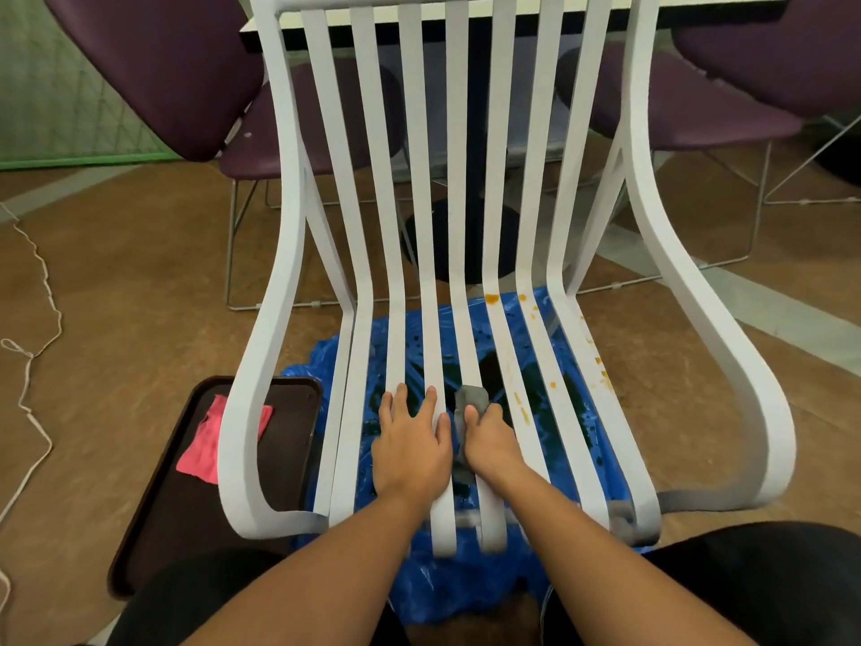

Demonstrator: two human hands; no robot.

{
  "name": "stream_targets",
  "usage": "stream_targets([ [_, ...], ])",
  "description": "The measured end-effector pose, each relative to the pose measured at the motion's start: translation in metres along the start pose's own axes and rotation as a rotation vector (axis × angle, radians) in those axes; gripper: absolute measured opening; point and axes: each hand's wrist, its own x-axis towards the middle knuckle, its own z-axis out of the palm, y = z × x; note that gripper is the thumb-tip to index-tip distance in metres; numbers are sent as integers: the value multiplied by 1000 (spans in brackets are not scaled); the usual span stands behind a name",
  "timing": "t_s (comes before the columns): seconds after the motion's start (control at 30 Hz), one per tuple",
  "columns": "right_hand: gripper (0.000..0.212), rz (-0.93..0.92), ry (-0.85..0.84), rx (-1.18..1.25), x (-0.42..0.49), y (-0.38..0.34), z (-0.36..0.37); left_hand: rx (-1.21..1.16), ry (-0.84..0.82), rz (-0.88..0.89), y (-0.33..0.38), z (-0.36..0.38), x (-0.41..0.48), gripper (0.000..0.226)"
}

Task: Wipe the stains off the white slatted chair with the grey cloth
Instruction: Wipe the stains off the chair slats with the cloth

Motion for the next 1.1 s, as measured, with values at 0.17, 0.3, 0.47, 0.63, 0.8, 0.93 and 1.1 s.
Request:
stream_targets([
  [0.17, 42, 56, 4, -20, 11, -9, 1, 47, -17, 0, 1, 3, 3, 52],
  [0.3, 49, 132, -88, -57, 38, -36, -11, 83, -32, 4, 2, 2, 1, 52],
  [0.47, 49, 146, -110, -127, 78, -72, -18, 85, -53, 4, 3, 2, 2, 54],
  [0.63, 44, 34, -96, -377, 119, -108, -25, 74, -76, 7, 4, 0, 3, 54],
  [0.8, 43, 30, -123, -410, 166, -129, -22, 51, -90, -8, 1, 3, 6, 55],
  [0.93, 42, -20, -58, -546, 190, -146, -24, 38, -121, -8, 1, 3, 6, 56],
  [1.1, 42, -29, -80, -642, 213, -148, -20, 65, -134, -11, 1, 2, 8, 57],
])
